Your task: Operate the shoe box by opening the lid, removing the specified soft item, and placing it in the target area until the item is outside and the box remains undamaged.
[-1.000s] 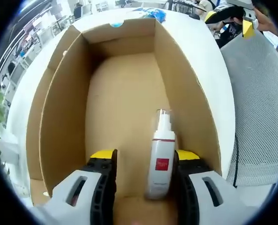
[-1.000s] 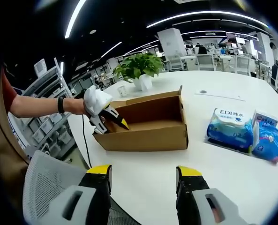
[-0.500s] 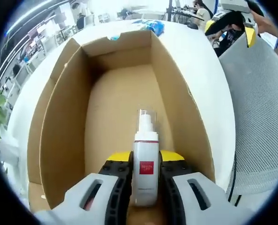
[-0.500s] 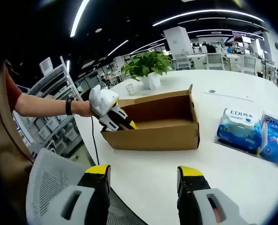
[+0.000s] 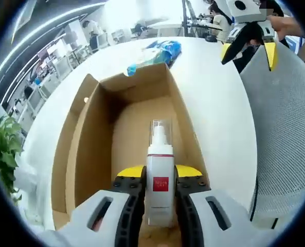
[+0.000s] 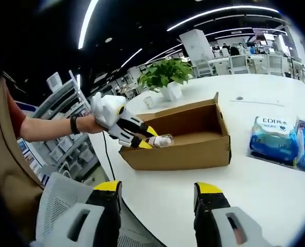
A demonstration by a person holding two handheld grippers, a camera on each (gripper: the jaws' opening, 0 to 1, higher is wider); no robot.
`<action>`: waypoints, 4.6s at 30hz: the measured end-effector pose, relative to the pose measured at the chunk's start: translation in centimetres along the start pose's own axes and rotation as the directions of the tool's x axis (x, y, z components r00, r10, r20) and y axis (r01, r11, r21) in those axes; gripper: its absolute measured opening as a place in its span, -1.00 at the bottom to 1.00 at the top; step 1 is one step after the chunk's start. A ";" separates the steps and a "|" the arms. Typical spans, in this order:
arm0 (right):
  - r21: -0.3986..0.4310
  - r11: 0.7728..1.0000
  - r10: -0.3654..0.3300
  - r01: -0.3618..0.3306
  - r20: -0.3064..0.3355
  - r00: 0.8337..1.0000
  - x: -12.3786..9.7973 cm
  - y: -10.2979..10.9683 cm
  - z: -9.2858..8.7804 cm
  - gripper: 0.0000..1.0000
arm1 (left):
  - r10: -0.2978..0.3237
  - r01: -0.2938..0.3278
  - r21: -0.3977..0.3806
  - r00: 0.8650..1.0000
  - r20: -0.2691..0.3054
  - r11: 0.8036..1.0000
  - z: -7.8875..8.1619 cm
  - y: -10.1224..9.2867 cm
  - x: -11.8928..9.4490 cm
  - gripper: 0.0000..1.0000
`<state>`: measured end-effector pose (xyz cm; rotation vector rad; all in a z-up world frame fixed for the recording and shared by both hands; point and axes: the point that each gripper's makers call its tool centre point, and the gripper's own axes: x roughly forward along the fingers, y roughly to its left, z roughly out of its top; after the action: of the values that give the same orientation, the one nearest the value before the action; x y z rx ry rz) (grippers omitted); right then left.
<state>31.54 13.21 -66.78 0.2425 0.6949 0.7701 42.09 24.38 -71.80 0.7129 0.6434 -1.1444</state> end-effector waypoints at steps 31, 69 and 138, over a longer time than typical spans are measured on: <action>0.168 0.981 0.073 -0.101 0.167 0.983 -0.6 -1.0 4.9 0.00 | -0.030 -0.042 0.346 0.979 0.201 0.937 12.1 -4.6 -2.8 -0.61; 0.400 0.901 0.112 -0.168 0.160 0.981 -0.9 0.2 2.5 -0.69 | -0.171 0.095 0.475 0.978 0.120 0.875 11.8 -10.0 -0.8 -0.59; 0.519 0.854 -0.051 -0.018 0.119 0.992 -10.3 -18.7 12.8 -0.70 | 0.286 -0.138 -0.579 0.943 0.173 0.803 5.1 -5.6 -5.6 0.03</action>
<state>45.07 -6.68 -60.42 0.7753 0.7719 0.5290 35.58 22.23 -65.29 0.1195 0.6214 -0.7557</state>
